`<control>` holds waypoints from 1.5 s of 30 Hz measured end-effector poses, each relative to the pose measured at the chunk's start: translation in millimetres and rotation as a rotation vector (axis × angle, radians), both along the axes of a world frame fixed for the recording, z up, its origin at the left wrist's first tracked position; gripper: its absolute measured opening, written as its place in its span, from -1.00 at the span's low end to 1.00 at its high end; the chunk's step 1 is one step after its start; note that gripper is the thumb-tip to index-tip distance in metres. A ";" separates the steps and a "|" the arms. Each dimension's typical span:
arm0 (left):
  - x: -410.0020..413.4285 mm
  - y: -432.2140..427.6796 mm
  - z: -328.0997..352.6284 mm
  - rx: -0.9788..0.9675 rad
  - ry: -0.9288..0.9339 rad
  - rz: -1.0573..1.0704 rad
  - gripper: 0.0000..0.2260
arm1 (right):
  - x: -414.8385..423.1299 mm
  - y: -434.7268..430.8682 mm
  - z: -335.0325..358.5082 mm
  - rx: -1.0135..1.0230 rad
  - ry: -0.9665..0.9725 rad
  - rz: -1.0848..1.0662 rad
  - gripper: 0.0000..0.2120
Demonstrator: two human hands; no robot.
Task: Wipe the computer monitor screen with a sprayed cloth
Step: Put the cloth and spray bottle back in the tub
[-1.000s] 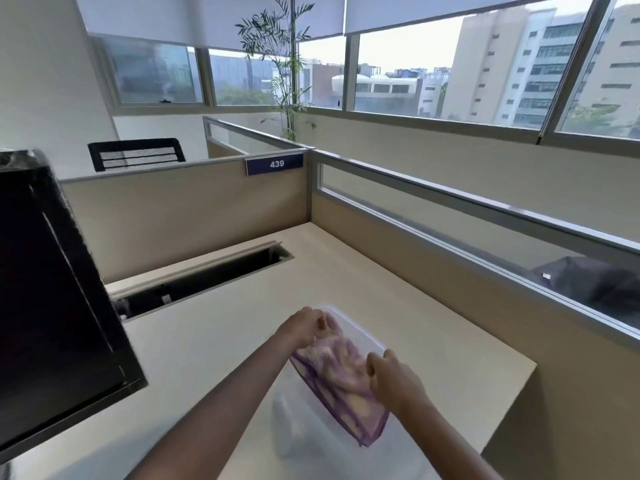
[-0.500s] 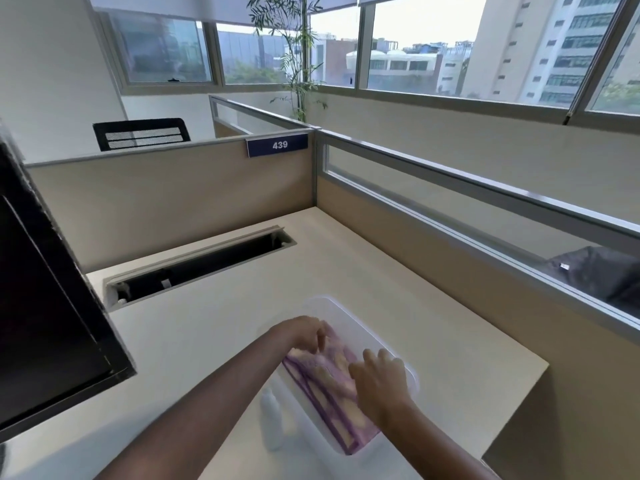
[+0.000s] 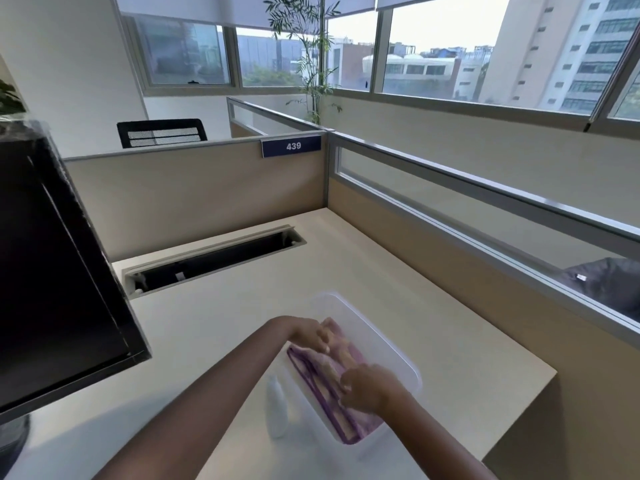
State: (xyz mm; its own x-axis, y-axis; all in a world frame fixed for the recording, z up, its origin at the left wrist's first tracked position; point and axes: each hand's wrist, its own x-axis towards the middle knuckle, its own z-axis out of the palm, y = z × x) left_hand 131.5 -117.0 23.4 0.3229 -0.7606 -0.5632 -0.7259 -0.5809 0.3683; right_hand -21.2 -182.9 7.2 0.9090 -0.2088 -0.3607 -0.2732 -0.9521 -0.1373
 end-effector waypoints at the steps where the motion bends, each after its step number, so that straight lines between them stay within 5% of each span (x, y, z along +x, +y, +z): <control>1: 1.8 4.9 3.9 -0.085 0.013 0.058 -0.70 | -0.1 2.2 2.6 0.045 -0.090 -0.042 -0.70; 5: 8.9 33.7 15.4 -0.389 -0.007 0.238 -0.74 | 10.2 19.5 11.3 0.221 -0.428 -0.154 -0.70; 12: -8.2 96.9 11.1 -0.852 -0.137 0.578 -0.74 | 19.5 63.8 18.2 0.190 -0.563 -0.049 -0.55; 18: -30.4 139.0 -18.5 -0.790 -0.055 0.743 -0.58 | 17.9 94.1 23.2 0.258 -0.501 -0.053 -0.46; 32: -73.3 156.1 -51.5 -0.588 0.094 0.561 -0.56 | 12.3 103.7 28.4 0.406 -0.578 -0.095 -0.74; 41: -67.4 135.9 -22.0 -0.856 0.018 0.718 -0.53 | 23.7 95.0 68.0 0.646 -0.859 -0.124 -0.64; 45: -63.5 121.7 -0.8 -1.026 0.059 0.695 -0.59 | 33.4 79.3 69.4 0.606 -0.795 -0.156 -0.61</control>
State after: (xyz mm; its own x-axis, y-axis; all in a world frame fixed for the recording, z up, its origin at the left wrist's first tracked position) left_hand 68.0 4.6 22.6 0.8284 -0.5357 0.1634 -0.3459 -0.2599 0.9016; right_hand 12.3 -103.5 76.6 0.9103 -0.3281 0.2525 -0.0075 -0.6229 -0.7823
